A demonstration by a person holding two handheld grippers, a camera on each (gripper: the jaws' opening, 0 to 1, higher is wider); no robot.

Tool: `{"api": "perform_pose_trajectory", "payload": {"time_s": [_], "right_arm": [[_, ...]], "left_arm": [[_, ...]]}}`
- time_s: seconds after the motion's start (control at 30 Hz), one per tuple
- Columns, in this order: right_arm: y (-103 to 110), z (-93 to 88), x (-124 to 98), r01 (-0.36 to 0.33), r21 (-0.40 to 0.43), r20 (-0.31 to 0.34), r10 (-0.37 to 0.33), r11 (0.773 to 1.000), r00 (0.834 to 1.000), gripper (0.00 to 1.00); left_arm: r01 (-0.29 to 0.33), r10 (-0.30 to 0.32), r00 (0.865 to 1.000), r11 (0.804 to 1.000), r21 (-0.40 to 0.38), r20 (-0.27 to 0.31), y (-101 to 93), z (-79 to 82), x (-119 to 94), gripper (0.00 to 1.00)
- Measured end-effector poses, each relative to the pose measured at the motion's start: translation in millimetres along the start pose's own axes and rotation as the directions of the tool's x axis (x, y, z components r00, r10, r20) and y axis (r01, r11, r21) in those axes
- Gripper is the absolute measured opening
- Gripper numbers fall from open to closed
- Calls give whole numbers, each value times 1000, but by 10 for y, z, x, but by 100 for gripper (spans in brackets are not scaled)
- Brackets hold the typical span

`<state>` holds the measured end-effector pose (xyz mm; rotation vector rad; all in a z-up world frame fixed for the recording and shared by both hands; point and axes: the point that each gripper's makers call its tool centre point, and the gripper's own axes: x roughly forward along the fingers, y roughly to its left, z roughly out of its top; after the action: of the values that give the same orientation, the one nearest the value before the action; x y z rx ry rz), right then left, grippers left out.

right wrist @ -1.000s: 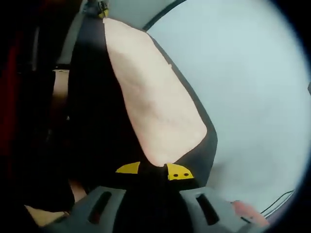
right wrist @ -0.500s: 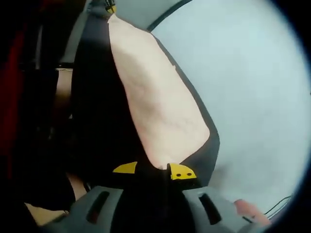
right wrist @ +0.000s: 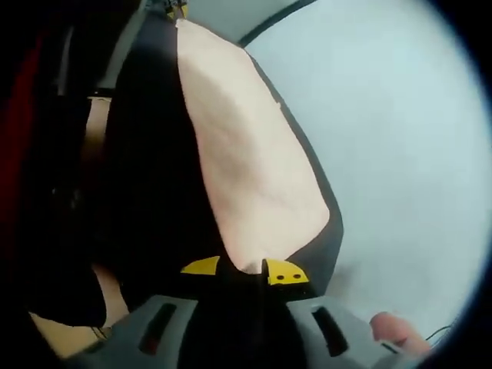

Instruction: Fold the towel on the table until its edges align and the towel forms a compact rectangular stack.

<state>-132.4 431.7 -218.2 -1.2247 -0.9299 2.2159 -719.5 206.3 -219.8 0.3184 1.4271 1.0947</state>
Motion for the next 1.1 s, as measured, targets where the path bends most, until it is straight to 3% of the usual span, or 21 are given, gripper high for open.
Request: {"api": "perform_pose_trajectory", "payload": {"time_s": [0.2, 0.3, 0.53, 0.63, 0.7, 0.9, 1.03, 1.1], "right_arm": [[45, 14, 132, -7, -56, -13, 6, 998, 1000, 5], [37, 20, 150, -9, -140, -25, 6, 990, 1000, 3], [81, 46, 60, -72, -135, -54, 65, 988, 996, 0], [27, 85, -33, -75, -108, -53, 70, 991, 996, 0], [-90, 171, -108, -38, -89, -8, 37, 995, 999, 0], [-424, 260, -250, -4, -54, 28, 6, 999, 1000, 0], [-587, 384, -290, -18, -55, 40, 21, 998, 999, 0], [-674, 394, -264, -51, -26, 31, 52, 998, 998, 0]], "left_arm": [[-6, 6, 1000, 1000, -6, 4, -33, -4, 23, 22], [-11, 11, 1000, 1000, -9, 9, -35, 1, 29, 21], [8, -9, 1000, 1000, 18, 20, -67, 29, 48, 8], [-23, 23, 1000, 999, 28, 11, 31, 43, -19, 7], [-61, 61, 998, 997, 39, 5, 149, 34, -80, 7], [-74, 74, 997, 997, 5, 29, 365, 82, -223, 7], [-63, 64, 998, 998, 31, -8, 497, 102, -227, 6], [-83, 89, 993, 994, 72, -82, 685, 41, -229, 6]]}}
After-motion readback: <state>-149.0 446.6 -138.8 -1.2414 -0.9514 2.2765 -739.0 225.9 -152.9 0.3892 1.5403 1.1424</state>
